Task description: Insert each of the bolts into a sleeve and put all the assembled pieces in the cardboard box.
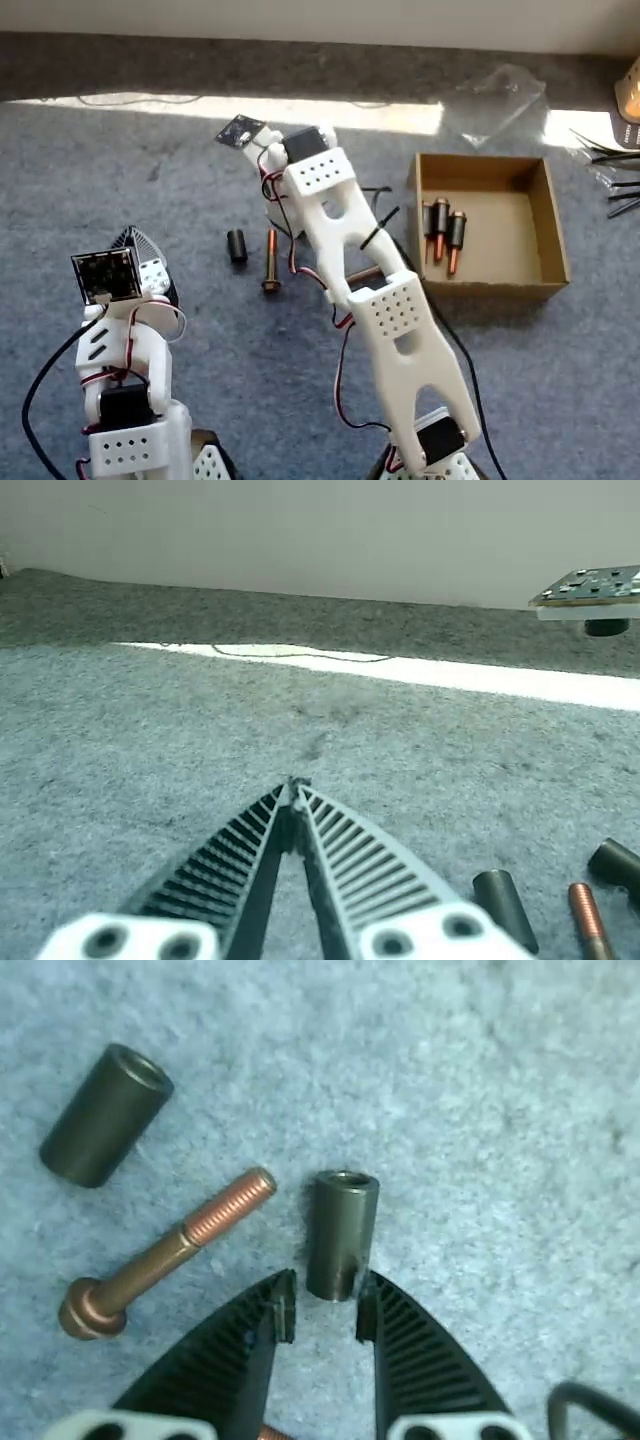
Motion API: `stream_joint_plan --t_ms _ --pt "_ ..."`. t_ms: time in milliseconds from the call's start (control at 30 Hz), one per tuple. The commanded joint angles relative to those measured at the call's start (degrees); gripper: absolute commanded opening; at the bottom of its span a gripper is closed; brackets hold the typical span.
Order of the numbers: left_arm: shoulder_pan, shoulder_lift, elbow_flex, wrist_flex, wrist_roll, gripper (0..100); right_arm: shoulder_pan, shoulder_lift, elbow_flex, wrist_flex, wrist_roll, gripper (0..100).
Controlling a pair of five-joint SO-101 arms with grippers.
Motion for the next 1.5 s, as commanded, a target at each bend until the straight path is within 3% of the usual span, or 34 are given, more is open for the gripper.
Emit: stream_joint_plan --t_ms 0,200,367,1067,1333,1467 --pt "-0.8 -0.6 -0.1 -1.3 -0.2 1 -0.7 -1.2 -2.9 -1.1 1.1 9.1" --pt "-0.8 -0.6 0.0 -1.3 -0.2 1 -0.7 -1.2 -2.6 -2.9 1.1 9.7" --pt "-0.8 -0.6 0.0 -1.3 -0.2 1 -0.7 -1.2 -2.5 -3.6 0.9 16.0" --pt "-0.6 -0.6 0.1 -1.3 -0.2 1 -1.5 6.5 -2.9 -6.8 0.9 15.9" --pt "-0.5 -0.5 1.5 -4.0 -0.2 1 -1.3 6.6 -2.9 -6.8 1.1 1.0" --pt "-0.5 -0.5 1.7 -4.4 -0.2 1 -1.0 6.6 -2.9 -6.4 1.1 0.5"
